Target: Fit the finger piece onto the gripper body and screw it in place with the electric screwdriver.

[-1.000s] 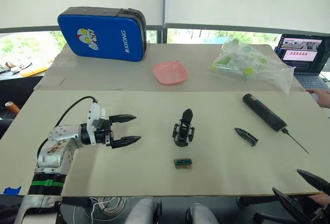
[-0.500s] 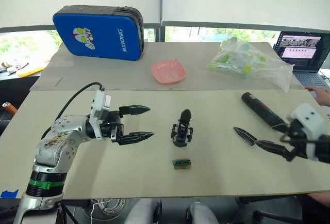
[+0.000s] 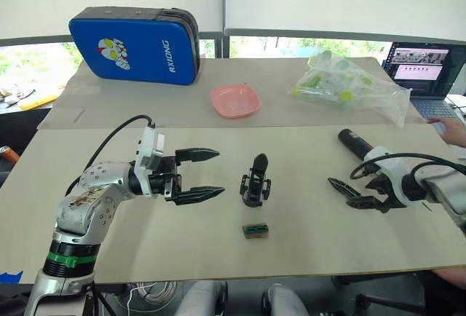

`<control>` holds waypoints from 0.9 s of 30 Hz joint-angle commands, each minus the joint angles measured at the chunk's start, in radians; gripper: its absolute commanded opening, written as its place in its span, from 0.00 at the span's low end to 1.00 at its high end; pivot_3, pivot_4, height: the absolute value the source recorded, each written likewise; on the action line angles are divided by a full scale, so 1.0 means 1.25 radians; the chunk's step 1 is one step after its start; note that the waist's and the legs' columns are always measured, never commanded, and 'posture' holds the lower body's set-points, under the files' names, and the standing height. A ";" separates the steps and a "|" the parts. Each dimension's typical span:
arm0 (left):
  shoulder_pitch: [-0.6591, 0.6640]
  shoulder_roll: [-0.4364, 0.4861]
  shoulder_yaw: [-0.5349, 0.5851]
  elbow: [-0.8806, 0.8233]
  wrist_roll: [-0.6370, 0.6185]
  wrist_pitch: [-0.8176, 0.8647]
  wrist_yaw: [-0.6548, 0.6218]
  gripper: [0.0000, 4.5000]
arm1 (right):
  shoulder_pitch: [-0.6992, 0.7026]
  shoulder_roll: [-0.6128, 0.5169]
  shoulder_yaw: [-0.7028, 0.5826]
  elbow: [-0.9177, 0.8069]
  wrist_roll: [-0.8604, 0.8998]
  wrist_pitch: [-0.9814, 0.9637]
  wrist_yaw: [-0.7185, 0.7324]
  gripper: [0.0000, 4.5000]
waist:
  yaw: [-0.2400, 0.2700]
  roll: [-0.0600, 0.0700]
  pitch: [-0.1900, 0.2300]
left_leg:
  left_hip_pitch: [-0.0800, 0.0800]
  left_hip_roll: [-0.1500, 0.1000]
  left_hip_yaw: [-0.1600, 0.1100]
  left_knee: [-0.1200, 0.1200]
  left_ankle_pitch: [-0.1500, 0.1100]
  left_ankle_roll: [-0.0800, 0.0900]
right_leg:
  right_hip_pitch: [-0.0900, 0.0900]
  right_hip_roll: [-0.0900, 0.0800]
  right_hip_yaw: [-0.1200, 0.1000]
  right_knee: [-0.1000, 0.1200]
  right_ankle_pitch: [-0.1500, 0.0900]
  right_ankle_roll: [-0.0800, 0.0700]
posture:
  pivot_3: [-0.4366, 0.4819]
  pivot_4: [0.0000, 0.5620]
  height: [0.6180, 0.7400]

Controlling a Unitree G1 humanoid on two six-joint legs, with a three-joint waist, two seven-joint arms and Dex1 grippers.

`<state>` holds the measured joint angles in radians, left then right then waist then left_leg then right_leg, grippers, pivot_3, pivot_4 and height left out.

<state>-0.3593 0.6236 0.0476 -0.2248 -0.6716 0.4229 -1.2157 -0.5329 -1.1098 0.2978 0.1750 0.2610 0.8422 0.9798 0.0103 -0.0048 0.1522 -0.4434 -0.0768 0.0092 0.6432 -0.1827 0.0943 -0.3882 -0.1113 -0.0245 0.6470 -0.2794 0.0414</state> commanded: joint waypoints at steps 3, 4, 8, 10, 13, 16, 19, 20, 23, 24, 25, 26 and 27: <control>-0.012 0.006 0.007 -0.028 -0.012 -0.001 0.001 0.99 | -0.042 0.034 0.056 0.040 -0.083 -0.015 0.054 1.00 | -0.001 0.000 0.000 | 0.001 0.000 0.000 0.000 0.000 -0.001 | 0.000 0.001 0.001 0.000 0.001 0.000 | 0.48 0.27 1.00; -0.013 0.006 0.006 -0.027 -0.012 -0.001 0.001 0.99 | -0.048 0.038 0.064 0.043 -0.093 -0.012 0.065 1.00 | -0.001 -0.001 0.000 | 0.001 0.000 0.000 0.000 0.000 -0.001 | 0.000 0.001 0.001 0.000 0.001 0.000 | 0.48 0.27 1.00; -0.016 0.006 0.005 -0.025 -0.010 -0.003 0.001 0.99 | -0.064 0.054 0.081 0.053 -0.127 -0.008 0.100 1.00 | 0.000 -0.001 0.000 | 0.001 0.000 0.000 0.000 0.001 -0.001 | 0.000 0.001 0.001 0.000 0.002 0.000 | 0.48 0.27 1.00; -0.016 0.006 0.004 -0.024 -0.009 -0.004 0.001 0.99 | -0.072 0.064 0.084 0.058 -0.141 -0.007 0.112 1.00 | -0.001 -0.001 -0.001 | 0.001 0.000 0.000 0.000 0.001 -0.001 | 0.000 0.001 0.001 0.000 0.002 0.000 | 0.48 0.27 1.00; -0.018 0.005 0.003 -0.023 -0.008 -0.006 0.001 1.00 | -0.078 0.074 0.086 0.066 -0.160 -0.010 0.136 0.81 | -0.004 -0.002 -0.001 | 0.002 0.000 0.000 0.000 0.001 -0.002 | 0.000 0.002 0.002 0.000 0.002 0.000 | 0.48 0.27 1.00; -0.017 0.005 0.004 -0.022 -0.007 -0.007 0.000 1.00 | -0.074 0.074 0.085 0.062 -0.170 -0.014 0.161 0.58 | -0.004 -0.002 -0.001 | 0.002 0.000 0.000 0.000 0.001 -0.002 | 0.000 0.002 0.003 0.000 0.003 0.000 | 0.48 0.27 1.00; -0.017 0.006 0.005 -0.020 -0.006 -0.008 0.001 1.00 | -0.066 0.076 0.069 0.059 -0.181 -0.034 0.161 0.35 | -0.001 -0.002 -0.001 | 0.002 0.000 0.000 0.000 0.001 -0.002 | 0.000 0.002 0.004 0.000 0.003 0.000 | 0.48 0.27 1.00; -0.017 0.005 0.005 -0.020 -0.006 -0.008 0.001 1.00 | -0.064 0.076 0.062 0.056 -0.183 -0.040 0.159 0.27 | -0.001 -0.002 -0.001 | 0.002 0.000 0.000 0.000 0.001 -0.002 | 0.000 0.002 0.004 0.000 0.003 0.000 | 0.48 0.27 1.00; -0.022 -0.001 0.012 -0.017 -0.016 0.001 0.013 1.00 | -0.054 0.067 0.029 0.025 -0.170 -0.033 0.160 0.25 | 0.000 -0.002 -0.001 | 0.002 0.000 0.000 0.000 0.000 -0.002 | 0.000 0.002 0.004 0.000 0.003 0.001 | 0.48 0.27 1.00; -0.026 -0.003 0.015 -0.015 -0.023 0.013 0.023 1.00 | -0.047 0.064 0.007 0.006 -0.162 -0.030 0.156 0.25 | 0.001 -0.002 -0.001 | 0.002 0.000 0.000 0.000 0.000 -0.002 | 0.000 0.002 0.004 0.000 0.003 0.001 | 0.48 0.27 1.00; -0.028 -0.004 0.018 -0.015 -0.029 0.022 0.031 1.00 | -0.040 0.061 -0.008 -0.008 -0.156 -0.028 0.153 0.25 | 0.001 -0.002 -0.001 | 0.002 0.000 0.000 0.000 0.000 -0.002 | 0.000 0.002 0.005 0.000 0.003 0.001 | 0.48 0.27 1.00; -0.032 -0.005 0.025 -0.015 -0.042 0.039 0.043 1.00 | -0.025 0.053 -0.041 -0.037 -0.138 -0.020 0.154 0.25 | 0.001 -0.002 -0.001 | 0.002 0.000 0.000 0.000 0.000 -0.002 | 0.000 0.002 0.005 0.000 0.003 0.001 | 0.48 0.27 1.00; -0.036 -0.007 0.033 -0.016 -0.056 0.055 0.055 1.00 | -0.008 0.046 -0.076 -0.068 -0.124 -0.012 0.148 0.25 | 0.001 -0.002 -0.001 | 0.002 0.000 0.000 0.000 0.000 -0.002 | -0.001 0.002 0.005 0.000 0.003 0.001 | 0.48 0.27 1.00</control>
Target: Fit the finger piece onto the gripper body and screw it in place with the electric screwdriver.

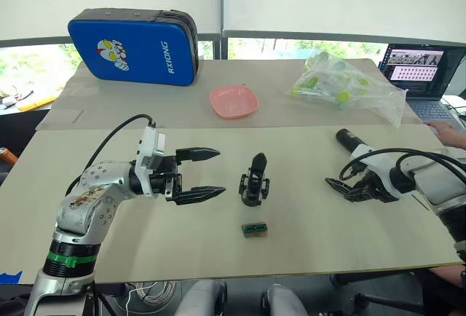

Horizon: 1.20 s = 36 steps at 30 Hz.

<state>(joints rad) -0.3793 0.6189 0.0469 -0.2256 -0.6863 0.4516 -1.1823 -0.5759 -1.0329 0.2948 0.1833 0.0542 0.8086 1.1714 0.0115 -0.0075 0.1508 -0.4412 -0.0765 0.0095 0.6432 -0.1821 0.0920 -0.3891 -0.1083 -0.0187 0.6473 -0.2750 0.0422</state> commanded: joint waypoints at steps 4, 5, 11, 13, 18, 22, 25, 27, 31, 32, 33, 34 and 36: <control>-0.040 -0.021 0.076 -0.018 -0.120 0.106 0.102 1.00 | 0.116 -0.039 -0.232 -0.211 0.088 0.034 -0.054 0.25 | 0.004 0.002 0.001 | -0.001 0.000 0.000 0.000 0.000 0.000 | -0.001 0.000 0.001 0.000 0.000 0.000 | 0.48 0.27 1.00; -0.047 -0.018 0.089 -0.017 -0.152 0.173 0.158 1.00 | 0.140 -0.036 -0.277 -0.251 0.091 0.042 -0.082 0.25 | 0.005 0.002 0.001 | -0.001 0.000 0.000 0.000 0.000 0.000 | -0.001 0.000 0.001 0.000 0.000 0.000 | 0.48 0.27 1.00; -0.119 -0.079 0.143 -0.011 -0.244 0.280 0.352 1.00 | 0.173 0.105 -0.492 -0.551 0.108 0.127 -0.304 0.25 | 0.011 0.002 0.001 | -0.001 0.000 0.000 0.000 0.000 -0.001 | -0.001 0.002 0.003 0.001 0.001 0.002 | 0.48 0.27 1.00; -0.147 -0.115 0.152 -0.003 -0.262 0.289 0.403 1.00 | 0.158 0.153 -0.496 -0.617 0.098 0.107 -0.366 0.25 | 0.011 0.002 0.001 | -0.001 0.000 0.000 0.000 0.001 -0.001 | -0.001 0.003 0.004 0.001 0.001 0.002 | 0.48 0.27 1.00; -0.215 -0.215 0.148 0.035 -0.296 0.303 0.511 1.00 | 0.085 0.223 -0.374 -0.696 0.034 0.022 -0.495 0.25 | 0.013 0.002 0.001 | -0.001 -0.001 0.000 0.001 0.001 -0.002 | -0.002 0.003 0.004 0.001 0.002 0.003 | 0.48 0.27 1.00; -0.270 -0.298 0.122 0.069 -0.284 0.289 0.565 1.00 | 0.037 0.277 -0.268 -0.711 -0.021 -0.030 -0.571 0.25 | 0.016 0.001 0.002 | -0.001 -0.002 0.000 0.001 0.004 -0.007 | -0.001 0.003 0.004 0.001 0.002 0.003 | 0.48 0.27 1.00; -0.283 -0.341 0.104 0.073 -0.271 0.276 0.580 1.00 | 0.013 0.303 -0.204 -0.719 -0.048 -0.037 -0.593 0.25 | 0.016 0.001 0.002 | -0.001 -0.003 0.000 0.001 0.005 -0.008 | -0.001 0.003 0.005 0.001 0.002 0.003 | 0.48 0.27 1.00; -0.288 -0.376 0.099 0.080 -0.259 0.255 0.600 1.00 | 0.000 0.322 -0.173 -0.720 -0.061 -0.057 -0.604 0.25 | 0.015 0.001 0.002 | -0.001 -0.003 0.000 0.001 0.005 -0.008 | 0.000 0.003 0.005 0.001 0.002 0.003 | 0.48 0.27 1.00; -0.304 -0.446 0.103 0.100 -0.240 0.214 0.654 1.00 | -0.007 0.363 -0.135 -0.734 -0.071 -0.064 -0.619 0.25 | 0.016 0.001 0.002 | -0.001 -0.003 0.000 0.001 0.006 -0.008 | 0.000 0.003 0.005 0.001 0.002 0.003 | 0.48 0.27 1.00; -0.302 -0.458 0.100 0.099 -0.236 0.210 0.658 1.00 | -0.009 0.371 -0.127 -0.734 -0.075 -0.063 -0.621 0.25 | 0.016 0.001 0.002 | -0.001 -0.003 0.000 0.001 0.006 -0.008 | 0.000 0.004 0.005 0.002 0.002 0.003 | 0.48 0.27 1.00; -0.300 -0.466 0.097 0.097 -0.233 0.208 0.661 1.00 | -0.011 0.379 -0.120 -0.734 -0.079 -0.062 -0.624 0.25 | 0.016 0.001 0.002 | -0.001 -0.003 0.000 0.001 0.006 -0.007 | 0.000 0.004 0.005 0.001 0.002 0.003 | 0.48 0.27 1.00; -0.298 -0.473 0.093 0.094 -0.231 0.206 0.661 1.00 | -0.013 0.384 -0.115 -0.733 -0.081 -0.060 -0.625 0.25 | 0.015 0.001 0.002 | -0.001 -0.003 0.000 0.001 0.006 -0.007 | 0.000 0.004 0.005 0.001 0.002 0.003 | 0.48 0.27 1.00; -0.293 -0.487 0.087 0.087 -0.231 0.204 0.666 1.00 | -0.014 0.395 -0.107 -0.733 -0.085 -0.059 -0.628 0.25 | 0.015 0.001 0.002 | -0.001 -0.003 0.000 0.001 0.006 -0.007 | 0.000 0.004 0.005 0.001 0.002 0.003 | 0.48 0.27 1.00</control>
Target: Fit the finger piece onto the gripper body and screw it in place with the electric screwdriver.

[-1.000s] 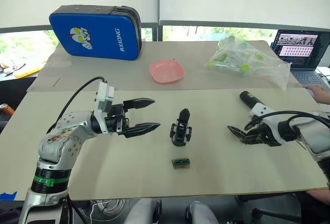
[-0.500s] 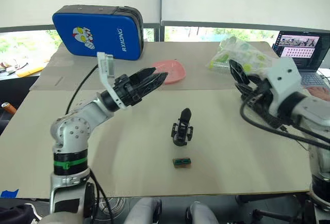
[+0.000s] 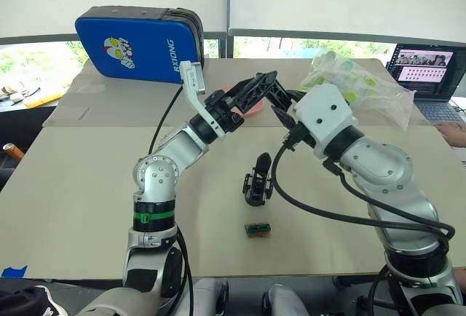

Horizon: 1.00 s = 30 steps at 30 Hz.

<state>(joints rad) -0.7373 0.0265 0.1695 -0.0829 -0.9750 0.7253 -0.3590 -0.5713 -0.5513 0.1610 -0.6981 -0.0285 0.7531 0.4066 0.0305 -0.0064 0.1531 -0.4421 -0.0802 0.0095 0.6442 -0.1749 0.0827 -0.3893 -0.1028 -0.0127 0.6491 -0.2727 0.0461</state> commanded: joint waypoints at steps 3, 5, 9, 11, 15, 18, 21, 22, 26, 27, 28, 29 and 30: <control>-0.005 -0.033 -0.009 -0.028 0.000 -0.026 0.019 1.00 | -0.012 0.019 0.011 -0.027 -0.026 -0.018 -0.018 0.25 | 0.000 0.000 0.000 | 0.000 0.000 0.000 0.000 0.000 0.000 | 0.000 0.001 0.000 0.000 0.000 0.000 | 0.48 0.27 1.00; -0.005 -0.038 -0.007 -0.029 0.000 -0.030 0.025 1.00 | -0.010 0.022 0.014 -0.027 -0.030 -0.018 -0.018 0.25 | -0.001 0.000 0.000 | 0.000 0.000 0.000 0.000 0.000 0.000 | 0.000 0.004 0.000 0.000 0.000 0.000 | 0.48 0.27 1.00; -0.004 -0.044 -0.009 -0.029 0.001 -0.041 0.027 0.80 | -0.007 0.022 0.017 -0.021 -0.039 -0.022 -0.013 0.25 | -0.003 0.000 0.000 | 0.000 0.000 0.000 0.000 0.000 0.000 | 0.000 0.004 0.001 0.000 0.000 0.000 | 0.48 0.27 1.00; -0.005 -0.043 -0.008 -0.028 0.001 -0.045 0.026 0.58 | -0.006 0.021 0.016 -0.020 -0.043 -0.023 -0.011 0.25 | -0.003 0.000 0.000 | 0.000 0.000 0.000 0.000 0.000 0.000 | 0.000 0.004 0.001 0.000 0.000 0.000 | 0.48 0.27 1.00; -0.003 -0.042 -0.008 -0.023 0.003 -0.049 0.021 0.16 | -0.005 0.020 0.015 -0.017 -0.049 -0.027 -0.010 0.25 | -0.003 0.000 0.000 | 0.000 0.000 0.000 0.000 0.000 0.000 | 0.000 0.004 0.001 0.000 0.000 0.000 | 0.48 0.27 1.00; -0.003 -0.050 -0.010 -0.023 0.004 -0.057 0.018 0.02 | -0.003 0.016 0.016 -0.017 -0.050 -0.027 -0.005 0.25 | -0.004 0.000 0.000 | 0.000 0.000 0.000 0.000 0.000 0.000 | 0.000 0.004 0.001 0.000 0.000 0.000 | 0.48 0.27 1.00; -0.003 -0.061 -0.005 -0.024 0.003 -0.070 0.020 0.02 | 0.010 0.010 0.009 -0.022 -0.044 -0.022 0.003 0.25 | -0.004 0.000 0.000 | 0.000 0.000 0.000 0.000 0.000 0.000 | 0.000 0.004 0.001 0.000 0.000 0.000 | 0.48 0.27 1.00; -0.004 -0.063 -0.002 -0.024 0.002 -0.072 0.021 0.02 | 0.014 0.008 0.002 -0.024 -0.044 -0.020 0.003 0.36 | -0.004 0.000 0.000 | 0.000 0.000 0.000 0.000 0.000 0.000 | 0.000 0.004 0.001 0.000 0.000 0.000 | 0.48 0.27 1.00; -0.014 -0.063 0.017 -0.011 -0.008 -0.079 0.025 0.02 | 0.027 -0.017 -0.042 -0.024 -0.024 -0.036 0.029 0.71 | -0.004 0.000 0.000 | 0.000 0.000 0.000 0.000 0.000 0.000 | 0.000 0.004 0.001 0.000 0.000 0.000 | 0.48 0.27 1.00; -0.021 -0.056 0.024 -0.002 -0.010 -0.079 0.020 0.02 | 0.030 -0.032 -0.070 -0.020 -0.007 -0.045 0.050 0.78 | -0.004 0.000 0.000 | 0.000 0.000 0.000 0.000 0.000 0.000 | 0.000 0.004 0.001 0.000 0.000 0.000 | 0.48 0.27 1.00; -0.028 -0.048 0.029 0.007 -0.011 -0.078 0.012 0.02 | 0.033 -0.045 -0.095 -0.015 0.010 -0.053 0.068 0.86 | -0.004 0.000 0.000 | 0.000 0.000 0.000 0.000 0.000 0.000 | 0.000 0.004 0.001 0.000 0.000 0.000 | 0.48 0.27 1.00; -0.036 -0.034 0.033 0.019 -0.014 -0.071 -0.003 0.02 | 0.034 -0.061 -0.129 -0.005 0.032 -0.064 0.091 0.93 | -0.004 0.000 0.000 | 0.000 0.000 0.000 0.000 -0.001 0.001 | 0.000 0.005 0.001 0.000 0.000 0.000 | 0.48 0.27 1.00; -0.044 -0.018 0.036 0.030 -0.025 -0.052 -0.020 0.02 | 0.034 -0.069 -0.166 0.003 0.076 -0.060 0.125 0.99 | -0.004 0.000 0.000 | 0.000 0.000 0.000 0.000 -0.002 0.003 | 0.000 0.005 0.001 0.000 0.000 0.000 | 0.48 0.27 1.00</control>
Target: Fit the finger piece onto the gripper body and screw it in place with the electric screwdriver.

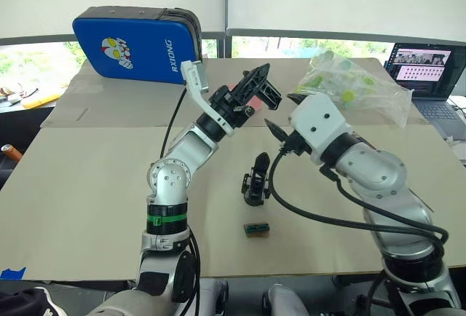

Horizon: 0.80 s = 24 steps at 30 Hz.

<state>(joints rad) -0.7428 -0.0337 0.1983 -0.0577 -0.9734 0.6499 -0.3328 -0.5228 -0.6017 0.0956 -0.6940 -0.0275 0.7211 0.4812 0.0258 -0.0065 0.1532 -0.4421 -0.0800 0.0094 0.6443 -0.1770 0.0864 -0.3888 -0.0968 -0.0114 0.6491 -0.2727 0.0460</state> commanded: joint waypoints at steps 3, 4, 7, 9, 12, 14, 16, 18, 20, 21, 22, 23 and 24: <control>-0.066 0.108 0.013 0.045 -0.090 0.118 -0.121 0.02 | -0.030 -0.075 -0.225 0.043 0.220 -0.041 0.194 1.00 | -0.002 0.000 0.000 | 0.000 0.000 0.000 0.000 0.001 0.004 | 0.001 0.001 0.000 0.000 0.000 0.000 | 0.48 0.27 1.00; -0.074 0.133 0.009 0.054 -0.099 0.144 -0.151 0.02 | -0.048 -0.086 -0.259 0.057 0.284 -0.009 0.230 1.00 | -0.004 0.000 0.000 | 0.000 0.000 0.000 0.000 0.001 0.005 | 0.001 0.001 0.000 0.000 0.000 0.000 | 0.48 0.27 1.00; -0.105 0.219 -0.018 0.084 -0.099 0.206 -0.263 0.02 | -0.100 -0.164 -0.331 0.096 0.520 0.206 0.343 1.00 | -0.008 0.000 0.000 | 0.000 0.001 0.000 0.000 0.002 0.009 | 0.001 0.001 0.000 0.000 0.000 0.000 | 0.48 0.27 1.00; -0.126 0.265 -0.040 0.101 -0.088 0.234 -0.338 0.02 | -0.130 -0.201 -0.345 0.119 0.630 0.312 0.371 1.00 | -0.009 -0.001 0.000 | 0.000 0.002 0.000 0.000 0.001 0.010 | 0.001 -0.003 0.000 -0.001 0.000 0.000 | 0.48 0.27 1.00; -0.152 0.320 -0.078 0.121 -0.073 0.276 -0.437 0.02 | -0.181 -0.210 -0.338 0.155 0.739 0.445 0.340 1.00 | -0.011 -0.001 0.000 | 0.000 0.003 -0.001 -0.001 -0.002 0.006 | 0.000 -0.004 0.001 -0.002 0.000 -0.001 | 0.48 0.27 1.00; -0.167 0.348 -0.109 0.126 -0.065 0.301 -0.501 0.02 | -0.199 -0.214 -0.314 0.166 0.798 0.530 0.325 1.00 | -0.011 -0.001 0.000 | -0.001 0.003 -0.001 -0.001 -0.003 0.005 | 0.000 -0.004 0.001 -0.002 0.001 -0.002 | 0.48 0.27 1.00; -0.175 0.367 -0.139 0.118 -0.057 0.319 -0.551 0.02 | -0.225 -0.176 -0.295 0.183 0.837 0.606 0.280 1.00 | -0.012 -0.001 0.000 | -0.001 0.003 -0.001 -0.001 -0.003 0.005 | 0.000 -0.005 0.001 -0.002 0.001 -0.002 | 0.48 0.27 1.00; -0.178 0.377 -0.168 0.107 -0.042 0.324 -0.588 0.02 | -0.254 -0.127 -0.277 0.198 0.849 0.659 0.225 1.00 | -0.014 -0.001 0.000 | -0.002 0.003 -0.001 -0.001 -0.003 0.005 | -0.001 -0.006 0.001 -0.002 0.001 -0.002 | 0.48 0.27 1.00; -0.176 0.377 -0.191 0.096 -0.021 0.314 -0.608 0.02 | -0.280 -0.076 -0.273 0.219 0.891 0.701 0.179 1.00 | -0.013 -0.001 0.000 | -0.002 0.003 0.000 -0.001 -0.003 0.004 | -0.002 -0.006 0.001 -0.002 0.001 -0.002 | 0.48 0.27 1.00; -0.175 0.375 -0.200 0.092 -0.009 0.307 -0.614 0.02 | -0.288 -0.059 -0.269 0.226 0.909 0.710 0.157 1.00 | -0.013 -0.001 0.000 | -0.003 0.003 0.000 -0.001 -0.003 0.004 | -0.002 -0.006 0.001 -0.002 0.001 -0.002 | 0.48 0.27 1.00; -0.175 0.374 -0.204 0.091 0.000 0.302 -0.619 0.02 | -0.295 -0.049 -0.265 0.233 0.925 0.715 0.136 1.00 | -0.011 -0.001 0.000 | -0.004 0.002 0.000 -0.001 -0.003 0.004 | -0.003 -0.006 0.001 -0.001 0.001 -0.002 | 0.48 0.27 1.00; -0.174 0.373 -0.209 0.089 0.010 0.296 -0.625 0.02 | -0.296 -0.045 -0.258 0.240 0.945 0.715 0.113 1.00 | -0.010 -0.001 0.001 | -0.004 0.002 0.000 -0.001 -0.003 0.004 | -0.004 -0.006 0.001 -0.001 0.001 -0.002 | 0.48 0.27 1.00; -0.173 0.371 -0.212 0.088 0.018 0.292 -0.630 0.02 | -0.296 -0.043 -0.253 0.246 0.963 0.715 0.094 1.00 | -0.009 -0.001 0.000 | -0.004 0.002 0.000 -0.001 -0.003 0.004 | -0.006 -0.006 0.001 -0.001 0.001 -0.002 | 0.48 0.27 1.00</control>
<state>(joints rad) -0.9387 0.4308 -0.0686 0.0857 -0.9590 1.0413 -1.0991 -0.8750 -0.6522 -0.2059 -0.3873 1.1307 1.6071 0.6322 0.0143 -0.0072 0.1538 -0.4481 -0.0776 0.0087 0.6431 -0.1808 0.0920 -0.3974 -0.1049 -0.0097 0.6472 -0.2716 0.0436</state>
